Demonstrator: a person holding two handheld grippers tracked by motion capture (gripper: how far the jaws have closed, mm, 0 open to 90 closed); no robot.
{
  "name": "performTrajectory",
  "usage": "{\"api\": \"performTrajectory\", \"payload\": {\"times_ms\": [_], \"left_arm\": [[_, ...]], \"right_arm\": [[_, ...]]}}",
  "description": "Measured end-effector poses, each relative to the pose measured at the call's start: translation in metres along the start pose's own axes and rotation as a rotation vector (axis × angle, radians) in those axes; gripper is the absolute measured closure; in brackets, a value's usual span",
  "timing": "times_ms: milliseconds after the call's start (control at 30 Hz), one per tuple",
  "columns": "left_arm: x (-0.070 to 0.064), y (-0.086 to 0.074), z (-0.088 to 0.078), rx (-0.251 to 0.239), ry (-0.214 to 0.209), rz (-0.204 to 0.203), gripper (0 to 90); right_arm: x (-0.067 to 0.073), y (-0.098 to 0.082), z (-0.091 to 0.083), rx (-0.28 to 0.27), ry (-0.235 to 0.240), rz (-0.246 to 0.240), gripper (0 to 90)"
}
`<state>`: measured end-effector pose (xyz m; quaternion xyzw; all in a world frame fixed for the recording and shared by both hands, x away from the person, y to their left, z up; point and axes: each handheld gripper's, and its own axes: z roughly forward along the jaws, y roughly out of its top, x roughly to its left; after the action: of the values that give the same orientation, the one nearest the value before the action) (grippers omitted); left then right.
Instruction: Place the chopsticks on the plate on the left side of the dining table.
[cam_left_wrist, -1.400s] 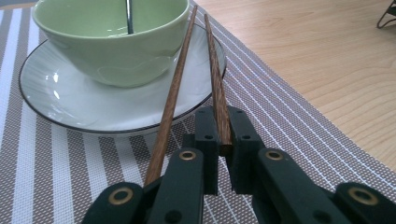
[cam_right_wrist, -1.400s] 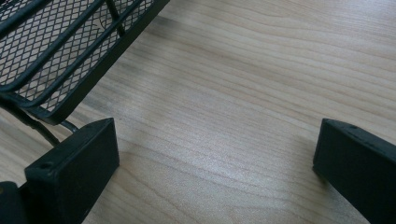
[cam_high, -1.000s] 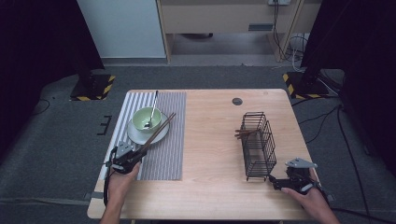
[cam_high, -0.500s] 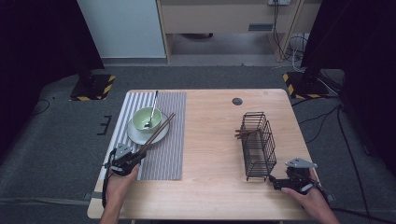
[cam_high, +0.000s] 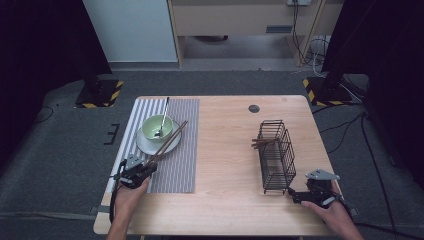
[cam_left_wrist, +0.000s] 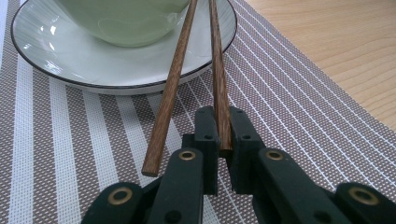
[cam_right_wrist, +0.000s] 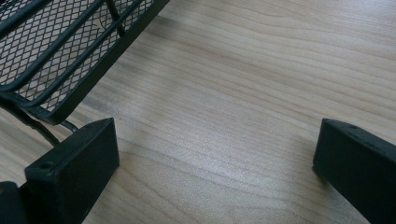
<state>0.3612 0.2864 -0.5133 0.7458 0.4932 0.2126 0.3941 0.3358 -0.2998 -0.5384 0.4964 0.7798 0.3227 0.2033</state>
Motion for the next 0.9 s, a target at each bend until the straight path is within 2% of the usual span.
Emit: {"api": "performTrajectory", "payload": {"times_ms": [167, 267, 900], "left_arm": [[0.0022, -0.0006, 0.0002, -0.009, -0.016, -0.025, 83.7], [0.0051, -0.0025, 0.0009, -0.006, -0.026, -0.057, 83.7], [0.0068, -0.0045, 0.0043, 0.017, -0.032, -0.07, 83.2]], "right_arm": [[0.0, 0.0, 0.0, 0.0, 0.0, 0.0, 0.4], [0.0001, 0.0, -0.0001, 0.001, 0.001, 0.002, 0.4], [0.0001, 0.0, -0.0001, 0.001, 0.001, 0.001, 0.4]]}}
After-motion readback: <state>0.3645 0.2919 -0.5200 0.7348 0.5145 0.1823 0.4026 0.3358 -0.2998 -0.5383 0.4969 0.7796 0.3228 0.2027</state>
